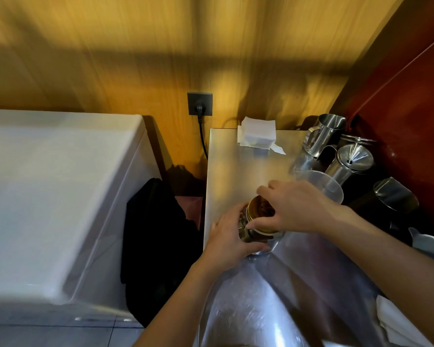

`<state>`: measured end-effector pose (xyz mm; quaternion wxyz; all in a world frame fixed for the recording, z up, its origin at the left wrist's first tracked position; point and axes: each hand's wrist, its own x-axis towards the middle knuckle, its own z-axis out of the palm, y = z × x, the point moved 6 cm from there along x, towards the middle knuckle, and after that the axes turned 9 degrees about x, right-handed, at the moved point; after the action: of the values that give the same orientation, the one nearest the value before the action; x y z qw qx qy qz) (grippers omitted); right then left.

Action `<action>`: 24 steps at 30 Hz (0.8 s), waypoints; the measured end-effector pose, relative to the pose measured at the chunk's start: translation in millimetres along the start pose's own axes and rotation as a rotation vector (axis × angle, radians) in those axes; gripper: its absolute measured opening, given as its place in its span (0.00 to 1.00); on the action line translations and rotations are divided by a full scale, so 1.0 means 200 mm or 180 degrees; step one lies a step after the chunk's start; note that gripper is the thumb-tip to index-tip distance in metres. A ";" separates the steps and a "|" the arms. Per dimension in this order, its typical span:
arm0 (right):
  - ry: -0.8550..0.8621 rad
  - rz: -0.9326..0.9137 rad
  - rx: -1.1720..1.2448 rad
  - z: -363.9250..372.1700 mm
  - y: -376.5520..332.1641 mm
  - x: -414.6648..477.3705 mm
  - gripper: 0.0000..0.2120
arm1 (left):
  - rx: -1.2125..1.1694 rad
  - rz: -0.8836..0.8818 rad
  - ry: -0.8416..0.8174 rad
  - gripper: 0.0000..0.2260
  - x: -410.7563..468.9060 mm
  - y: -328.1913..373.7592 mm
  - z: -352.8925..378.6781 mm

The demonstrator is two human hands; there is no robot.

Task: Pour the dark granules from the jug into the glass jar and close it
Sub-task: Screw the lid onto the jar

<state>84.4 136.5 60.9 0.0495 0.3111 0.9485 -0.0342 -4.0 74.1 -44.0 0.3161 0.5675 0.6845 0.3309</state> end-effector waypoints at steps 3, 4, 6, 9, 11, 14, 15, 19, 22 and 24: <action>-0.0012 0.0048 0.0138 0.03 0.02 0.00 0.42 | -0.0039 0.0007 -0.0011 0.39 0.00 0.00 0.00; -0.0248 -0.0081 0.0393 0.05 0.01 0.00 0.37 | -0.0003 0.0000 -0.0005 0.39 0.00 0.00 0.00; -0.0544 -0.0302 0.0675 0.08 0.00 0.00 0.31 | 0.0059 -0.0028 -0.0010 0.39 0.00 0.00 -0.01; -0.0079 0.0067 0.0308 0.04 0.00 0.01 0.29 | 0.0103 -0.0049 -0.0074 0.39 0.00 -0.01 0.00; 0.0180 0.0225 0.0056 0.02 0.00 0.01 0.34 | 0.0110 -0.0050 -0.0102 0.38 0.00 -0.02 0.00; -0.0148 -0.0245 0.0421 0.04 0.00 0.00 0.31 | 0.0128 -0.0035 -0.0059 0.39 0.00 -0.01 0.00; -0.0323 -0.0413 0.0476 0.04 -0.01 -0.01 0.29 | 0.0130 -0.0032 -0.0058 0.39 0.00 -0.01 0.00; -0.0122 -0.0410 0.0253 0.04 0.01 -0.02 0.30 | 0.0113 -0.0002 -0.0139 0.38 0.02 -0.02 0.00; 0.0230 -0.0513 -0.0020 0.05 0.01 -0.04 0.32 | 0.0086 0.0034 -0.0117 0.37 0.02 -0.01 -0.01; 0.0354 -0.0669 -0.0093 0.05 0.00 -0.05 0.32 | 0.0050 0.0055 -0.0240 0.38 0.04 -0.01 -0.01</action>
<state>93.9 129.5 51.7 -0.0025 0.2106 0.9775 -0.0081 -8.7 80.9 -45.5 0.3343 0.5880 0.6697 0.3066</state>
